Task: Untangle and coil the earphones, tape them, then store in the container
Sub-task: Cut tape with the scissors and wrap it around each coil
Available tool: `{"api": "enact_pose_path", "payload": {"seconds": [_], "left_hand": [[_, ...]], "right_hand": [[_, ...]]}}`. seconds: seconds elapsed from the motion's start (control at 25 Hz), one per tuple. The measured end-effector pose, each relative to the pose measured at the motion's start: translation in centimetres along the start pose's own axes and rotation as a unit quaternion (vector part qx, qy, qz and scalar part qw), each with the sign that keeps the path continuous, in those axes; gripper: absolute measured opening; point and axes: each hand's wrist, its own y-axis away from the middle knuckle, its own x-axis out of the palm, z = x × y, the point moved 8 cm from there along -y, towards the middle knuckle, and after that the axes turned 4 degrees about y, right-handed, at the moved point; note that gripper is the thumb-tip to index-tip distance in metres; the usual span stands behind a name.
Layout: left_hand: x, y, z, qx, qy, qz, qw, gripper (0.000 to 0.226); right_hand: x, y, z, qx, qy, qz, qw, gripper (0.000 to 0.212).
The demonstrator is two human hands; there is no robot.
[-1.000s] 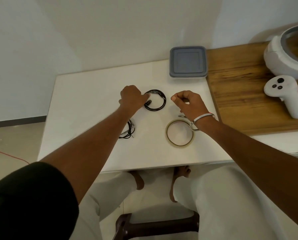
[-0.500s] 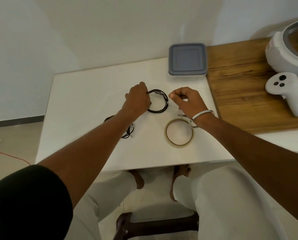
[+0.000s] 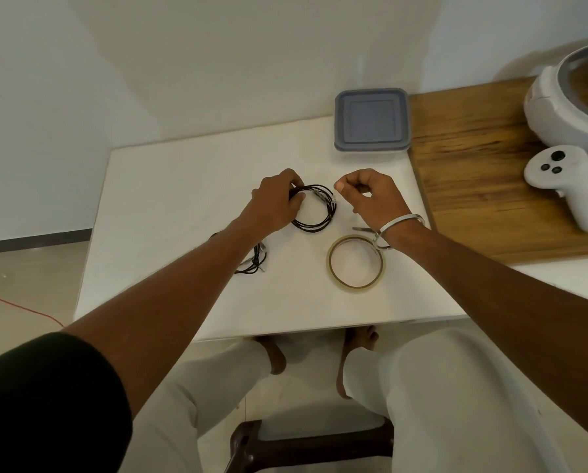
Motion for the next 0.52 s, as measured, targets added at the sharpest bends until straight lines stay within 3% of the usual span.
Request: {"api": "enact_pose_path", "payload": {"seconds": [0.16,0.32,0.52], "left_hand": [[0.1,-0.3,-0.6,-0.041,-0.077,-0.032,0.996,0.019],[0.5,-0.9,-1.5,-0.102,-0.176,-0.018,0.979,0.011],[0.5,-0.9,-1.3,-0.073,-0.212,-0.024,0.974,0.017]], "right_hand": [[0.0,0.1,-0.4,0.003,-0.002,0.001,1.0,0.012],[-0.1,0.1,-0.8,0.007,0.0,-0.001,1.0,0.012],[-0.3,0.2,-0.8,0.004,-0.005,-0.001,1.0,0.011]]}}
